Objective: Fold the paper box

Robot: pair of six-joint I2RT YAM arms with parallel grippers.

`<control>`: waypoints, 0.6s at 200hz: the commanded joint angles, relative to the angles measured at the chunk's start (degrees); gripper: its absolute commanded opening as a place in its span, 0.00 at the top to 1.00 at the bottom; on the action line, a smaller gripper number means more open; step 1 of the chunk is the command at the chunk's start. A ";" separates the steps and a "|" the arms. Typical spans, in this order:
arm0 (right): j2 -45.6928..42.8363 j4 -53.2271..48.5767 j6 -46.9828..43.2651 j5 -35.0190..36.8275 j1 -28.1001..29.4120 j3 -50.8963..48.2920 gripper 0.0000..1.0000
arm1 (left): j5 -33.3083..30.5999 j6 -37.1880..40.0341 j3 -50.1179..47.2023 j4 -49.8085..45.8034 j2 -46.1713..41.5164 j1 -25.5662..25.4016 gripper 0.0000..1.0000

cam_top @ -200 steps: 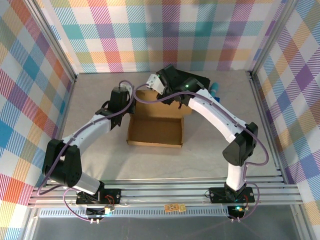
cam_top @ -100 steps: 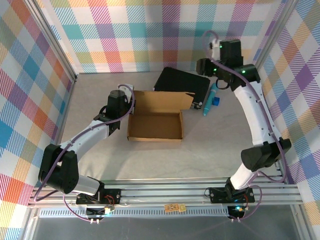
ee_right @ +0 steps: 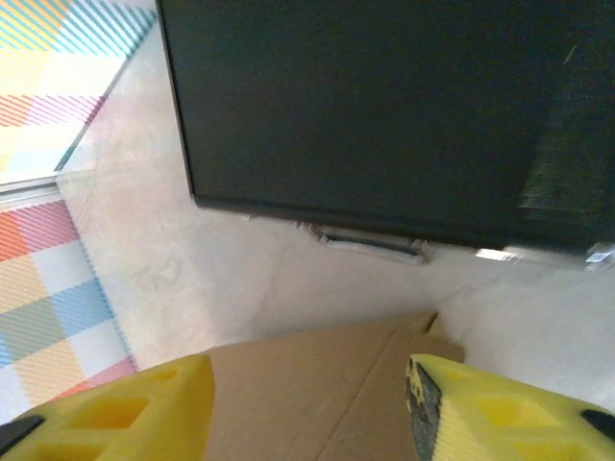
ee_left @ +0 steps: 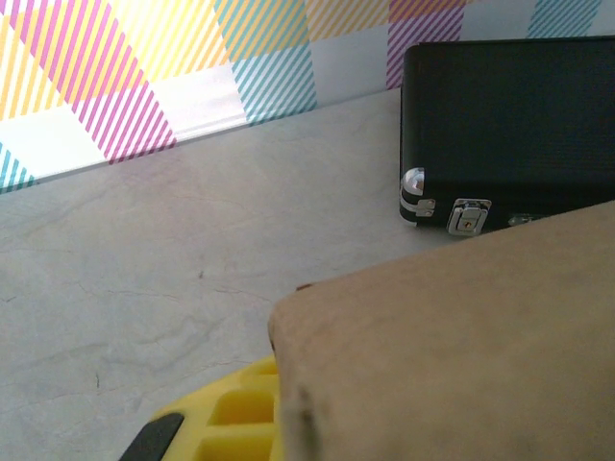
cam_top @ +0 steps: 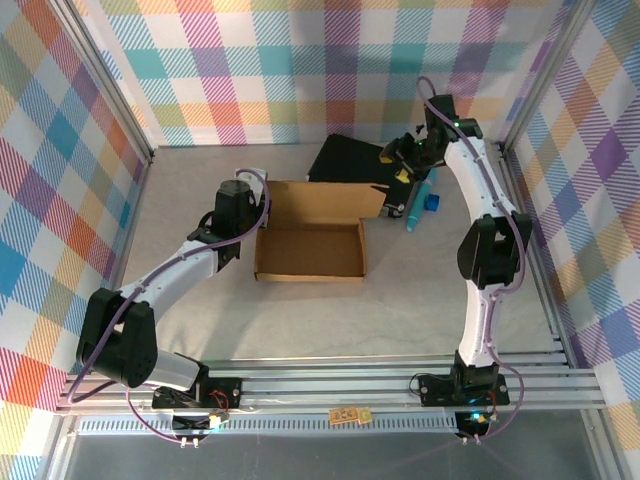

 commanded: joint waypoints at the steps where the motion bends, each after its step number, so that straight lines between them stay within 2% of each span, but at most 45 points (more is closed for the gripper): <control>1: -2.99 0.23 5.82 -8.16 1.72 -3.42 0.39 | -2.04 -2.22 -0.42 1.43 -1.52 -0.50 1.00; 53: -8.30 7.17 13.12 -11.71 3.04 -15.47 0.38 | -2.25 -6.49 -1.12 2.19 -0.64 -0.50 1.00; 120: -12.33 11.98 20.50 -13.53 4.74 -24.04 0.38 | -3.88 -10.98 -0.82 2.91 0.38 -0.51 1.00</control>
